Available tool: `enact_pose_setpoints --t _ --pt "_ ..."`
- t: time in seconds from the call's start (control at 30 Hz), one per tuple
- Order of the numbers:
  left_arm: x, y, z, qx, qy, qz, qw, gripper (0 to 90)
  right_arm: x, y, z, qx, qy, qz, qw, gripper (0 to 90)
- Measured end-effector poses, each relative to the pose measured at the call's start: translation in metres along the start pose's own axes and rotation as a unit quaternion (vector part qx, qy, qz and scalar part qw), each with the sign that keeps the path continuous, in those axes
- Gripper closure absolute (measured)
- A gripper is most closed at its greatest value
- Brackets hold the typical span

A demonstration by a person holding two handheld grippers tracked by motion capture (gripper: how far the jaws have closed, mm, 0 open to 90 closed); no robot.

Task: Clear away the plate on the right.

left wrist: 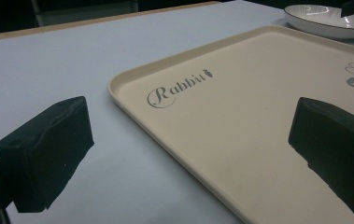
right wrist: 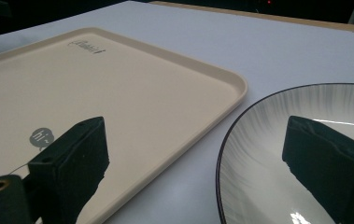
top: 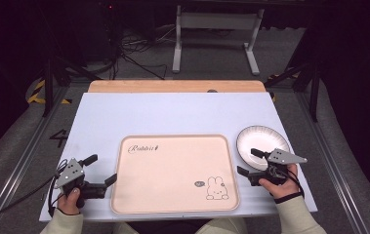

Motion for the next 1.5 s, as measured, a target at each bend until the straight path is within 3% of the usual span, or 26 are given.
enact_pose_setpoints --t 0.13,0.33,0.47,0.6,0.73,1.17,1.5 --pt "0.0 0.0 0.0 -0.001 0.0 0.001 1.0 0.3 -0.002 0.0 -0.001 -0.004 0.003 0.009 1.0 6.9" --pt "0.0 0.0 0.0 0.002 -0.001 0.001 1.0 0.3 0.0 0.0 -0.001 -0.001 0.006 -0.001 1.0 10.2" --pt "0.0 0.0 0.0 0.002 0.0 0.001 1.0 0.3 -0.002 0.002 -0.003 -0.016 0.008 0.021 0.9996 11.1" --pt "0.0 0.0 0.0 0.002 0.001 0.001 1.0 0.3 -0.002 0.008 -0.006 -0.025 0.006 0.02 0.9995 11.0" --pt "0.0 0.0 0.001 0.002 0.0 0.002 1.0 0.3 -0.003 0.012 -0.009 -0.024 -0.007 0.011 0.9996 11.0" --pt "0.0 0.0 0.001 0.002 0.0 0.002 1.0 0.3 -0.012 0.023 -0.019 -0.035 -0.021 0.019 0.999 11.0" --pt "0.0 0.0 0.001 0.002 0.001 0.001 1.0 0.3 -0.03 0.034 -0.031 -0.032 -0.048 0.027 0.998 11.6"
Point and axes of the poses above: each handheld gripper's, and its own axes: z roughly forward along the jaws, y roughly out of its top, x roughly to its left, the point moved 2 cm from there along z, roughly forward along the jaws, and after that the axes turned 13 degrees about z, right-handed, at the moved point
